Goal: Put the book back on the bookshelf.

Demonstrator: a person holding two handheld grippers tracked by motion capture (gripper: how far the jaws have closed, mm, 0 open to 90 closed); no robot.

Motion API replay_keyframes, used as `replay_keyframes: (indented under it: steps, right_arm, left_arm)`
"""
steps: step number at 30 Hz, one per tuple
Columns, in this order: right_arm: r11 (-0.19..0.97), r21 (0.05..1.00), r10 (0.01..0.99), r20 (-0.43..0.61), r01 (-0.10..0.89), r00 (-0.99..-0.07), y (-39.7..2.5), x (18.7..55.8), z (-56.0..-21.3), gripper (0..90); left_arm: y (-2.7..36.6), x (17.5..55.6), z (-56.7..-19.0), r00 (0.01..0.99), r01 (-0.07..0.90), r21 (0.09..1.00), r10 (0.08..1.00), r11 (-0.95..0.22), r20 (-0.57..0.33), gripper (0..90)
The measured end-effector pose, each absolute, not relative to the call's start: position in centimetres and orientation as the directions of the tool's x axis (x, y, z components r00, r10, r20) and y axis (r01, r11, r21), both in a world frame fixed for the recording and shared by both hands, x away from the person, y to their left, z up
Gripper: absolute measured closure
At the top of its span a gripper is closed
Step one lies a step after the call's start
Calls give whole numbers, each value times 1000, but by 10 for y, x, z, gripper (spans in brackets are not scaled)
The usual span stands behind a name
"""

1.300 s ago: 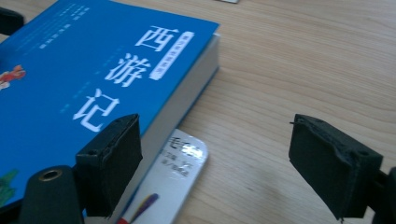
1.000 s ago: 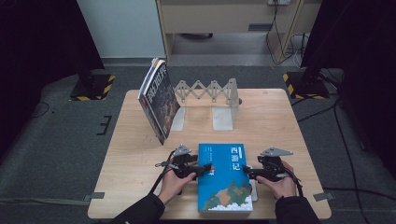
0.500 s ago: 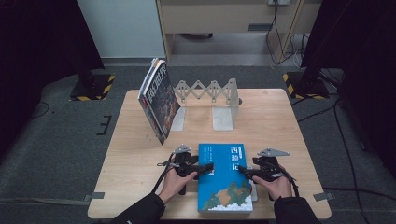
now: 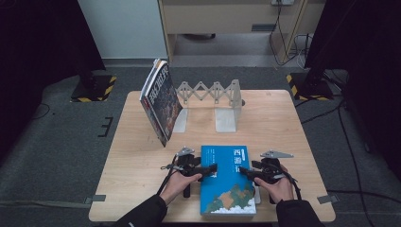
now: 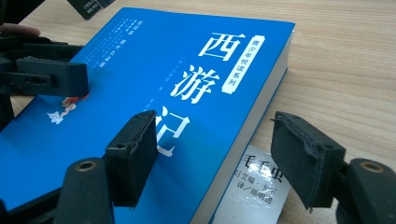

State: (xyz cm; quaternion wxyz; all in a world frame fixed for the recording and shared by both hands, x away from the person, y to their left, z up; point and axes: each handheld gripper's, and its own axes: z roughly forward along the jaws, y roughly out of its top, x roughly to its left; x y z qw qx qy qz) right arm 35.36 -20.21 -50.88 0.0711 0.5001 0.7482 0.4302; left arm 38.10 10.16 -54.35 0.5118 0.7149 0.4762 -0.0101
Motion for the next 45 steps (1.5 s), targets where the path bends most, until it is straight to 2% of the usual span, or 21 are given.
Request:
replay_keyframes:
  steps: [12, 14, 17, 20, 27, 36, 45]
  right_arm:
    - [128, 718, 812, 320, 684, -488, -202, 353, -510, 321]
    - [126, 716, 810, 325, 686, -488, -201, 352, -510, 321]
    - [119, 716, 805, 336, 688, -489, -201, 352, -511, 321]
    - [116, 712, 801, 345, 693, -489, -199, 352, -511, 326]
    - [113, 706, 789, 364, 700, -495, -196, 353, -513, 337]
    - [108, 698, 786, 375, 708, -491, -197, 353, -513, 337]
    - [105, 699, 778, 386, 708, -496, -197, 354, -514, 338]
  left_arm:
    - [105, 387, -540, 541, 717, 696, 663, -42, -517, 95]
    - [104, 387, -540, 551, 715, 697, 661, -58, -510, 82]
    - [102, 386, -540, 598, 687, 718, 648, -110, -472, 10]
    - [102, 386, -539, 591, 696, 710, 650, -111, -477, 13]
    - [110, 390, -539, 556, 739, 670, 625, -69, -548, 140]
    - [115, 393, -540, 530, 778, 627, 590, -51, -609, 207]
    - [121, 394, -535, 535, 785, 617, 567, -59, -627, 281]
